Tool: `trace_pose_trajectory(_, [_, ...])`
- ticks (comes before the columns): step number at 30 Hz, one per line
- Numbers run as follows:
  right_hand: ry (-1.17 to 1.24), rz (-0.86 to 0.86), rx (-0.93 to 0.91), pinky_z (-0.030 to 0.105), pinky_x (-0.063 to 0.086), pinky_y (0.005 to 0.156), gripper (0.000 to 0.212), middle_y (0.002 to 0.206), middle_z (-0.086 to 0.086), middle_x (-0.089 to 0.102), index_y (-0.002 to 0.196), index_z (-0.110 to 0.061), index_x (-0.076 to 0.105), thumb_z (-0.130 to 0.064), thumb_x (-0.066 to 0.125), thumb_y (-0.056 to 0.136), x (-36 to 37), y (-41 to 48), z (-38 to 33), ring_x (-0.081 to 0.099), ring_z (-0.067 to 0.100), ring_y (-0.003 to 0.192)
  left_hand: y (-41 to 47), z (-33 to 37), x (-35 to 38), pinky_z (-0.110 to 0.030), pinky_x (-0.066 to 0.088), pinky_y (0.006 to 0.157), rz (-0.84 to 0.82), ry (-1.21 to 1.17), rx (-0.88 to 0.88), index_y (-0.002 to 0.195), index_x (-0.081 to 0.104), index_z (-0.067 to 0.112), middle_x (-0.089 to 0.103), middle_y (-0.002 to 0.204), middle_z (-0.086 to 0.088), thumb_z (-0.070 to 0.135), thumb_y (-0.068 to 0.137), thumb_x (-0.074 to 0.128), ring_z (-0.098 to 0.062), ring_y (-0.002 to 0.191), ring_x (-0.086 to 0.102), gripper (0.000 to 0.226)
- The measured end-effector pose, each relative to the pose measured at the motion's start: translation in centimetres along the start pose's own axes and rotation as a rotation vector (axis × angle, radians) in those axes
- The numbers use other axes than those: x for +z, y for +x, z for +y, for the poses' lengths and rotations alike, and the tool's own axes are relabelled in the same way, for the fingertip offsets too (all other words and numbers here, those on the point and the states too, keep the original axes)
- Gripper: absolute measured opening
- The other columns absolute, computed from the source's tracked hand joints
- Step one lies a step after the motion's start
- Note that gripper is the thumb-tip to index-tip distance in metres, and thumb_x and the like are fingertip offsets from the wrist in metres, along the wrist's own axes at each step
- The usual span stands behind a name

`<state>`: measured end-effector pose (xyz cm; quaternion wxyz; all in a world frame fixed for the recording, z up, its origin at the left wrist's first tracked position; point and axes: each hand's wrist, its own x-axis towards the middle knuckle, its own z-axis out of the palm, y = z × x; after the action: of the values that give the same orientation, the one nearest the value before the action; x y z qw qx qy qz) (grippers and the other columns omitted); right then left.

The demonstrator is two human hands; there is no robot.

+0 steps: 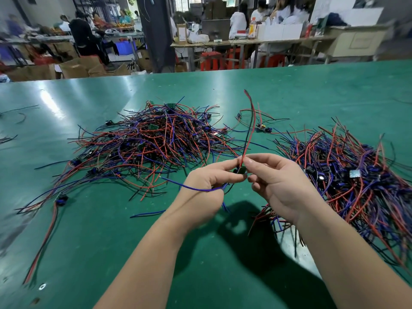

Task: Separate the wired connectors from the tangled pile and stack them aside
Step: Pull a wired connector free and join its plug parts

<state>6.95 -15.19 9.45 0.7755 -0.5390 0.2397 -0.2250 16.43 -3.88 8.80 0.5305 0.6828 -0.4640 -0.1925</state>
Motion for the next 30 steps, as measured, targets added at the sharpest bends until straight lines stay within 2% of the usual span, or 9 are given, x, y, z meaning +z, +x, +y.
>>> trace_pose_trajectory(3, [-0.049,0.0,-0.037,0.014,0.041,0.047,0.033,0.065,-0.004,0.065,0.073,-0.015,0.071,-0.034,0.08,0.048,0.0,0.0,0.0,0.057,0.005,0.053,3.0,-0.8,-0.1,-0.016,0.041,0.087,-0.304,0.027,-0.373,0.15,0.021,0.022,0.04,0.148,-0.008,0.017,0.098,0.052,-0.02,0.133,0.04,0.061])
trace_pose_trajectory(5, [-0.114,0.028,-0.089,0.014,0.042,0.05,0.032,0.066,-0.006,0.068,0.073,-0.016,0.07,-0.034,0.081,0.049,-0.1,0.1,0.4,0.06,0.005,0.059,2.7,-1.2,0.0,-0.014,0.033,0.087,-0.16,0.232,-0.341,0.149,0.014,0.032,0.047,0.138,0.001,0.024,0.099,0.05,-0.013,0.127,0.042,0.063])
trace_pose_trajectory(8, [-0.13,0.055,-0.126,0.015,0.044,0.053,0.007,0.067,-0.004,0.07,0.072,-0.016,0.07,-0.015,0.077,0.071,-0.3,0.3,0.7,0.061,0.007,0.063,-0.6,-1.0,0.4,-0.015,0.031,0.102,-0.048,0.416,0.053,0.14,0.045,0.016,0.045,0.134,0.016,-0.005,0.078,0.04,-0.01,0.121,0.045,0.065])
trace_pose_trajectory(10, [-0.096,0.071,-0.137,0.017,0.046,0.056,0.01,0.069,-0.001,0.07,0.074,-0.014,0.07,-0.006,0.07,0.08,-0.4,0.4,0.7,0.062,0.009,0.066,-2.1,-0.6,0.2,-0.008,0.034,0.094,0.023,0.333,0.191,0.115,0.069,0.016,0.049,0.137,0.011,-0.005,0.057,0.03,-0.004,0.117,0.051,0.073])
trace_pose_trajectory(13, [-0.07,0.057,-0.15,0.018,0.046,0.056,0.012,0.07,0.001,0.071,0.079,-0.012,0.069,-0.001,0.065,0.083,-0.2,0.3,0.4,0.064,0.012,0.068,-1.8,0.1,0.4,-0.01,0.044,0.082,0.181,0.004,0.139,0.091,0.073,0.024,0.067,0.115,0.008,-0.005,0.062,0.031,-0.002,0.094,0.065,0.059])
trace_pose_trajectory(16, [-0.03,-0.008,-0.117,0.016,0.048,0.051,0.007,0.066,0.004,0.07,0.077,-0.008,0.069,0.0,0.068,0.077,0.4,-0.1,0.5,0.065,0.012,0.061,-1.4,-0.2,0.1,-0.018,0.05,0.077,0.358,-0.1,-0.045,0.092,0.071,0.022,0.073,0.094,0.006,0.007,0.084,0.059,-0.003,0.084,0.067,0.021])
trace_pose_trajectory(20, [-0.056,-0.033,-0.126,0.016,0.048,0.052,0.008,0.063,0.004,0.068,0.072,-0.009,0.07,-0.001,0.07,0.075,0.8,-0.5,0.9,0.059,0.012,0.056,-1.6,-0.3,0.3,-0.02,0.05,0.068,0.081,-0.388,-0.332,0.085,0.073,0.014,0.074,0.088,-0.01,0.045,0.07,0.072,-0.014,0.079,0.068,0.034])
trace_pose_trajectory(25, [-0.138,0.047,-0.169,0.018,0.037,0.052,0.007,0.056,-0.005,0.061,0.07,-0.012,0.069,-0.015,0.075,0.072,0.5,-0.4,0.3,0.048,0.006,0.052,-1.8,0.5,0.7,-0.019,0.054,0.057,0.026,-0.664,-0.426,0.071,0.073,0.015,0.068,0.065,0.0,0.04,0.071,0.063,-0.009,0.062,0.069,0.027])
trace_pose_trajectory(30, [0.191,0.184,-0.2,0.013,0.04,0.043,0.007,0.051,-0.003,0.06,0.072,-0.009,0.064,-0.009,0.071,0.073,-1.0,-0.3,-2.2,0.052,0.004,0.045,-2.5,0.8,0.1,-0.017,0.051,0.053,-0.256,-0.485,-0.448,0.08,0.077,0.021,0.071,0.071,0.002,0.043,0.072,0.065,-0.008,0.057,0.066,0.026])
